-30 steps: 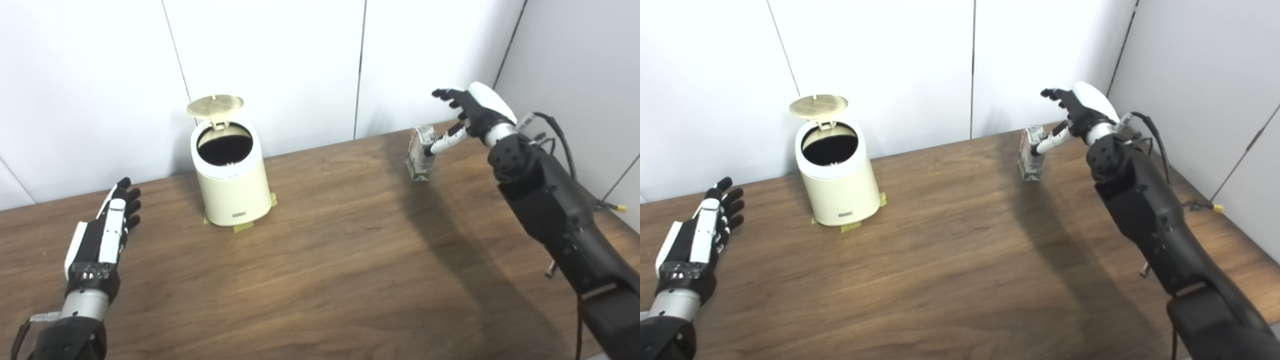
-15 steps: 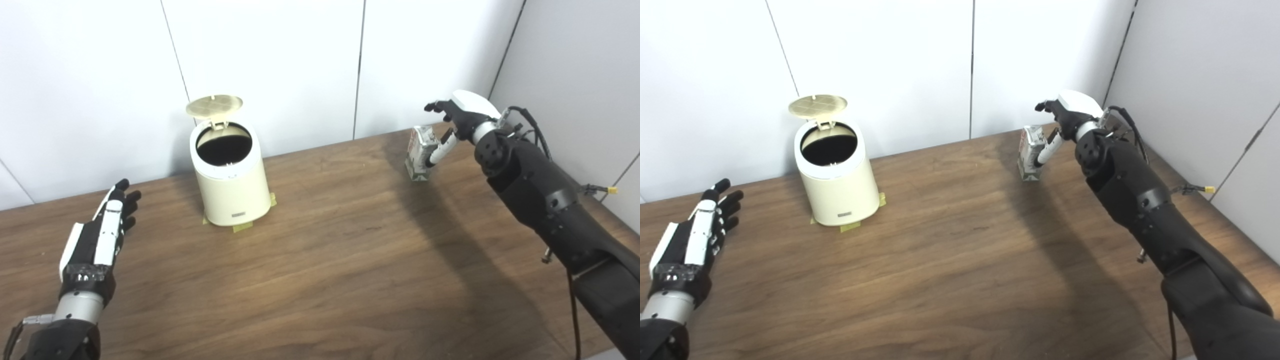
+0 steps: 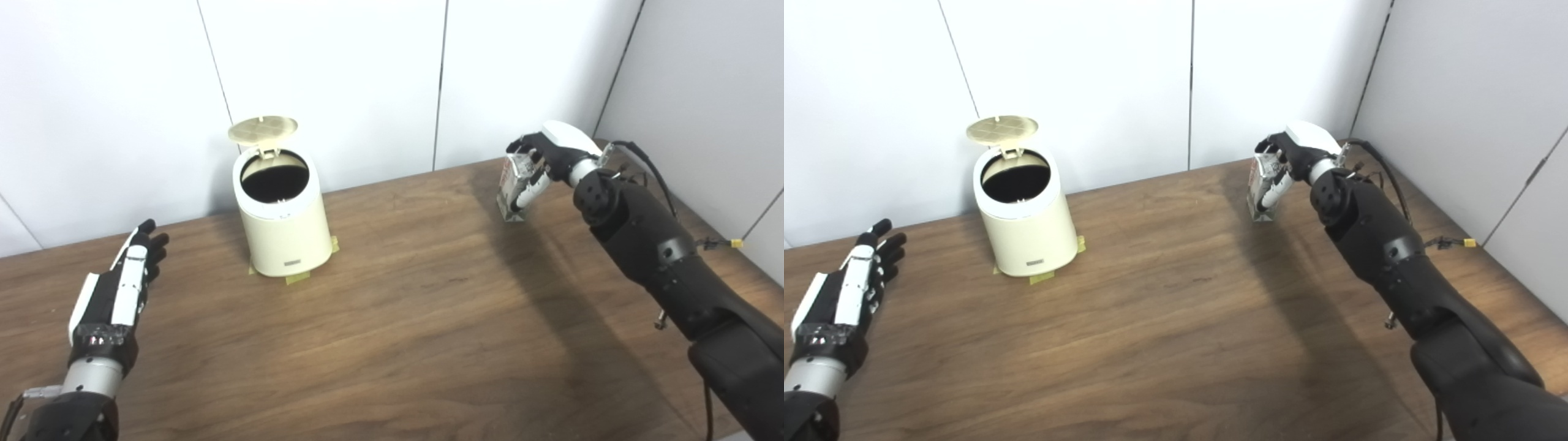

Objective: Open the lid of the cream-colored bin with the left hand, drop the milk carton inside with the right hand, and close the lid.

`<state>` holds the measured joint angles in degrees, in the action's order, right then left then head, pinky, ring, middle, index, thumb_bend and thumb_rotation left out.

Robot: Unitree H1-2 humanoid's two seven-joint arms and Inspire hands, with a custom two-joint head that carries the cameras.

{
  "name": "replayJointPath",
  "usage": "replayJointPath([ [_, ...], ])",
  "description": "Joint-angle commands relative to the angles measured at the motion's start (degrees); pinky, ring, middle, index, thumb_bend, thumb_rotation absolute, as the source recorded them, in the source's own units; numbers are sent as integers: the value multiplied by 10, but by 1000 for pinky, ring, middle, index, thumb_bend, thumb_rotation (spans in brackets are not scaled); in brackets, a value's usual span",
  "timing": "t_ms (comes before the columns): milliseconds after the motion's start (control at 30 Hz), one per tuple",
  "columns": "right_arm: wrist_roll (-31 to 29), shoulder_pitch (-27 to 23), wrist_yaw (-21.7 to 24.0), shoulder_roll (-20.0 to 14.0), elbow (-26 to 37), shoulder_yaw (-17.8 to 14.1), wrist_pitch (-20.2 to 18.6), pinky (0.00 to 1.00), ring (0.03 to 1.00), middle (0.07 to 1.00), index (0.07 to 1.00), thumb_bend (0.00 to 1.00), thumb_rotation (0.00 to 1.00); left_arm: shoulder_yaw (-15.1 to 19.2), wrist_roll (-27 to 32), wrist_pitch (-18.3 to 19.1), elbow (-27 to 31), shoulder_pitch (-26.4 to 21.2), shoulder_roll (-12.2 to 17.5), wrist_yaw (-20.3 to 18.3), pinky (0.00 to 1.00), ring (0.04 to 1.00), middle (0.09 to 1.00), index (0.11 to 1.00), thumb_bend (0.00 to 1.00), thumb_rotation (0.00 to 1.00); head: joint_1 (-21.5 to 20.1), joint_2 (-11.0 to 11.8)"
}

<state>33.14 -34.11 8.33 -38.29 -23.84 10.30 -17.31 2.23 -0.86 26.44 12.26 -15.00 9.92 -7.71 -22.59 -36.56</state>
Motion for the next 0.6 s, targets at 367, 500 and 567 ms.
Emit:
replayJointPath([
  [367,-3,-31,-25,-8,-11,-9,40,666,702,727,734,917,0,-2,1,-1,22,-19,9,3,958,952,936,960,379,1000,2,-3],
  [500,-1,-33,-24,-8,-17,-7,44,643,687,722,729,907,0,-3,-1,1,25,-20,9,5,962,943,926,955,373,1000,3,-5],
  [567,0,-34,-24,-9,-18,-7,47,629,670,708,714,904,0,-2,-2,2,26,-20,9,6,963,942,925,951,387,1000,4,-6],
])
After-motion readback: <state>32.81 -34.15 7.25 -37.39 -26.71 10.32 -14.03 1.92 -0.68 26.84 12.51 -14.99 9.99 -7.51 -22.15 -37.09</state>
